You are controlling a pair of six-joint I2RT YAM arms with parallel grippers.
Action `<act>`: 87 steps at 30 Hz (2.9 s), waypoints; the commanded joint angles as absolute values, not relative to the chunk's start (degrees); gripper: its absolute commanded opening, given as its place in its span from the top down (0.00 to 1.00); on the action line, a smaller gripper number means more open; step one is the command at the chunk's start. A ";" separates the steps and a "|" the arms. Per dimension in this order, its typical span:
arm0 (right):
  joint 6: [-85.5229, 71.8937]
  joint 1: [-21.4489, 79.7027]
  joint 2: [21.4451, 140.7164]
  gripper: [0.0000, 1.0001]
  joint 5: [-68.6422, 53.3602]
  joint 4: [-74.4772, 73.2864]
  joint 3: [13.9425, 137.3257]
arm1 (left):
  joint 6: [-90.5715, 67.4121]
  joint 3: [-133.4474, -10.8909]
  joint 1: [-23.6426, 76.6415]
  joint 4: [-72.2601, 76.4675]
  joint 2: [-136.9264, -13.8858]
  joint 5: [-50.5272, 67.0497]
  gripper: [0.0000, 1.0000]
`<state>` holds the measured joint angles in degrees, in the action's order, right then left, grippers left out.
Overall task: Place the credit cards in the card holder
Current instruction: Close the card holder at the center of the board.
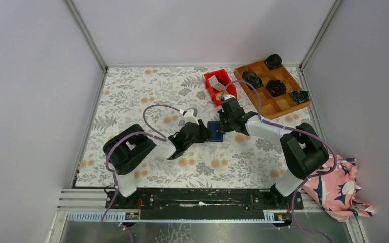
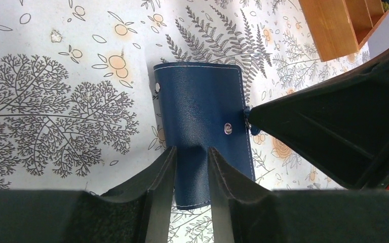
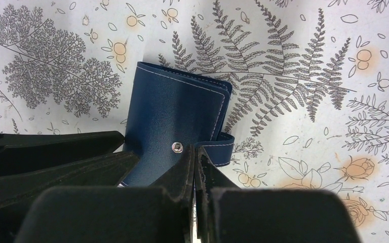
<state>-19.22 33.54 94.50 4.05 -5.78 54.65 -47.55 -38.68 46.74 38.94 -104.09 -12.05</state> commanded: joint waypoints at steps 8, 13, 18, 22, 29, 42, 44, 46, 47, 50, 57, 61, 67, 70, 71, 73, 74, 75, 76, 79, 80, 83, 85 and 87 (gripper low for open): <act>-18.98 35.15 96.28 1.00 5.97 -6.41 58.20 | -45.44 -38.84 46.33 39.38 -106.82 -11.96 0.63; -19.08 35.66 97.22 1.00 6.06 -6.59 58.84 | -45.35 -39.34 46.23 39.29 -107.14 -11.54 0.62; -19.29 36.02 97.86 1.00 6.22 -6.59 59.12 | -45.52 -39.53 46.23 39.62 -107.63 -10.98 0.62; -19.42 36.39 98.24 1.00 6.33 -6.59 59.55 | -45.78 -39.50 46.23 39.90 -107.81 -10.76 0.62; -19.49 37.13 98.99 1.00 6.59 -7.03 60.21 | -45.88 -39.47 46.24 40.23 -107.68 -10.59 0.62; -19.62 37.53 99.75 1.00 7.00 -6.99 59.88 | -46.22 -39.37 46.37 40.78 -107.66 -10.14 0.62; -19.69 37.57 99.84 1.00 6.96 -6.82 59.43 | -46.27 -39.35 46.38 40.87 -107.63 -10.08 0.62; -19.84 37.67 99.93 1.00 6.93 -6.54 58.99 | -46.31 -39.37 46.33 40.86 -107.60 -10.03 0.62; -19.88 37.70 100.00 1.00 6.94 -6.43 58.80 | -46.32 -39.40 46.31 40.87 -107.61 -10.09 0.62; -20.05 37.94 99.97 1.00 6.98 -6.08 57.99 | -46.32 -39.39 46.32 40.86 -107.58 -10.02 0.62; -21.00 38.58 99.53 1.00 7.43 -4.55 55.40 | -46.40 -39.51 46.41 40.79 -107.53 -10.17 0.62; -21.29 38.97 99.02 1.00 7.60 -4.13 54.30 | -46.38 -39.64 46.41 40.52 -107.62 -10.13 0.62; -21.70 39.46 97.87 1.00 8.40 -3.58 53.02 | -46.32 -39.98 46.72 39.88 -107.58 -10.40 0.62; -22.02 39.63 97.05 1.00 9.00 -3.08 52.05 | -46.31 -40.32 46.76 39.37 -107.61 -10.63 0.62; -22.24 39.72 96.77 1.00 9.20 -2.71 51.55 | -46.32 -40.39 46.85 39.18 -107.52 -10.69 0.62; -22.95 39.80 96.62 1.00 9.44 -1.68 50.32 | -46.40 -40.64 46.97 38.80 -107.47 -10.86 0.62; -23.31 39.81 96.60 1.00 9.45 -1.22 49.49 | -46.40 -40.73 47.04 38.58 -107.33 -11.02 0.62; -23.70 39.81 96.59 1.00 9.47 -0.70 48.88 | -46.33 -40.87 47.14 38.32 -107.32 -11.16 0.62; -24.28 39.81 96.64 1.00 9.52 -0.19 48.21 | -46.32 -40.95 47.19 38.06 -107.31 -11.23 0.62; -25.65 39.84 96.59 1.00 9.79 1.88 46.15 | -46.32 -40.91 47.41 37.67 -107.23 -11.67 0.62; -26.16 39.82 96.59 1.00 9.80 2.52 45.48 | -46.32 -40.95 47.49 37.55 -107.23 -11.81 0.62; -27.64 39.80 96.93 1.00 9.68 4.65 43.31 | -46.41 -41.01 47.63 37.13 -107.21 -12.11 0.62; -28.54 39.81 97.18 1.00 9.46 6.27 41.85 | -46.41 -41.33 47.81 36.70 -107.22 -12.34 0.62; -29.46 39.82 97.47 1.00 9.44 7.93 40.10 | -46.40 -41.55 47.94 36.21 -107.26 -12.54 0.62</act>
